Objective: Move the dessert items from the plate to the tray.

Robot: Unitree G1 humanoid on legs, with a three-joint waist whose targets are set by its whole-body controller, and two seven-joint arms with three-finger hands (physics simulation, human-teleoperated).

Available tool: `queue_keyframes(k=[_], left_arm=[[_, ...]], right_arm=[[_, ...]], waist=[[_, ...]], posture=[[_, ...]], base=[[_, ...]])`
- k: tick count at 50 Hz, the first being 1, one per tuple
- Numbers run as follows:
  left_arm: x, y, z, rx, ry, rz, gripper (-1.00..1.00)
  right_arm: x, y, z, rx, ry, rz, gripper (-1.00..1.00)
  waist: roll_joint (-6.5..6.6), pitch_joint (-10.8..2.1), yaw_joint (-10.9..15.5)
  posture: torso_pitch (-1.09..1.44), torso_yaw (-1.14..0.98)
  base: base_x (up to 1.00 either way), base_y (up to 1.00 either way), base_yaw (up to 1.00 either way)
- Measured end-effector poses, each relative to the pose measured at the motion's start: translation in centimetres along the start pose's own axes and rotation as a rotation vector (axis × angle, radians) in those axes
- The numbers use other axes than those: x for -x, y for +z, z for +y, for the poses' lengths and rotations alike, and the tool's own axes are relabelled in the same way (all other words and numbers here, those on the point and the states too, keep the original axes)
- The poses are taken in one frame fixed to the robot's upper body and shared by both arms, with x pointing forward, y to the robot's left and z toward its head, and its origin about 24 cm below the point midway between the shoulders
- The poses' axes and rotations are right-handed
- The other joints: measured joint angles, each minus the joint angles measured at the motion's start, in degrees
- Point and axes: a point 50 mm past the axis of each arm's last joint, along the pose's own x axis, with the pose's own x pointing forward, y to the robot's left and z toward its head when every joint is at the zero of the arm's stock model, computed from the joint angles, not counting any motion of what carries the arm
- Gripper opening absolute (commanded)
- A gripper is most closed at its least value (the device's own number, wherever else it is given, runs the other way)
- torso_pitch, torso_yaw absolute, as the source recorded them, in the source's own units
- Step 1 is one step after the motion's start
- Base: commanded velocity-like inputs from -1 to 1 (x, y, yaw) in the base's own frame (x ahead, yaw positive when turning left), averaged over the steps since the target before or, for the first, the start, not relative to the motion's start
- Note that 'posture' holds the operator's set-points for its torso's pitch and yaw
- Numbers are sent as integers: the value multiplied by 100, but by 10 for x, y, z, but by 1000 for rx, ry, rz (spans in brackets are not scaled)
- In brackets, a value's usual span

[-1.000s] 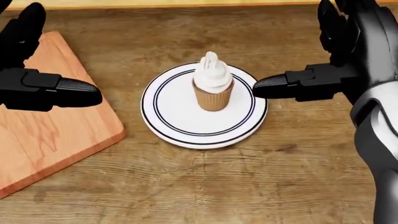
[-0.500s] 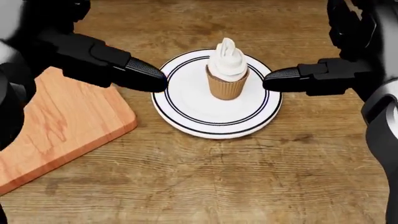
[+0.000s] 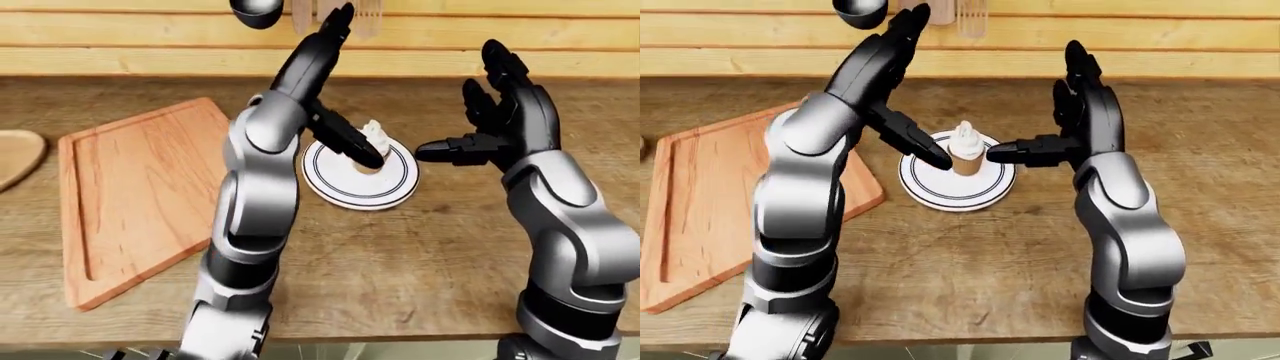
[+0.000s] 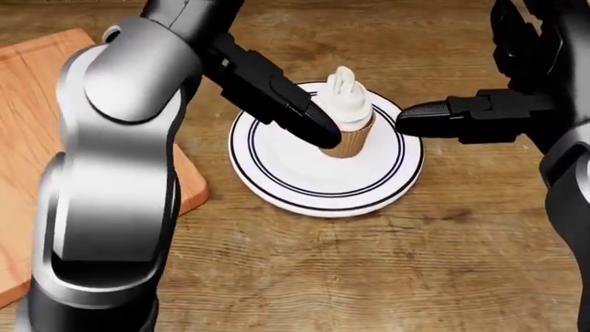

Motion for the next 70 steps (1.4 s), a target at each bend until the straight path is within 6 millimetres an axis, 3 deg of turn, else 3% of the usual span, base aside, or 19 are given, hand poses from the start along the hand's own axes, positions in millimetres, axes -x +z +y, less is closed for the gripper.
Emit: queue_keyframes(k=[9, 24, 45, 50, 54, 59, 70], left_arm=[[-17, 0, -22, -60, -44, -19, 100], [-41, -31, -46, -130, -123, 74, 100], [-56, -49, -72, -196, -87, 88, 94], [-58, -55, -77, -222, -87, 90, 78], [-58, -59, -80, -239, -89, 96, 52], [-59, -63, -82, -245, -95, 98, 40], [-56, -58, -83, -262, -101, 71, -11]], right_arm=[[2, 2, 0, -6, 3, -8, 100], [-1, -7, -3, -12, -5, 9, 100], [-5, -13, -3, -29, -7, 10, 100], [-5, -14, -3, -30, -9, 10, 100], [-5, -15, -3, -31, -8, 13, 100], [-5, -16, -4, -32, -11, 17, 100], [-4, -16, -5, -35, -14, 15, 100]], waist=[[-59, -49, -4], [-118, -78, 11], [-184, -81, 22], [-191, -87, 21], [-180, -106, 14], [-166, -126, 7], [-127, -163, -6]], posture=[[0, 0], [0, 0], [0, 0], [0, 0], [0, 0], [0, 0], [0, 0]], base=[[0, 0, 0], [0, 0, 0], [0, 0, 0], [0, 0, 0], [0, 0, 0], [0, 0, 0], [0, 0, 0]])
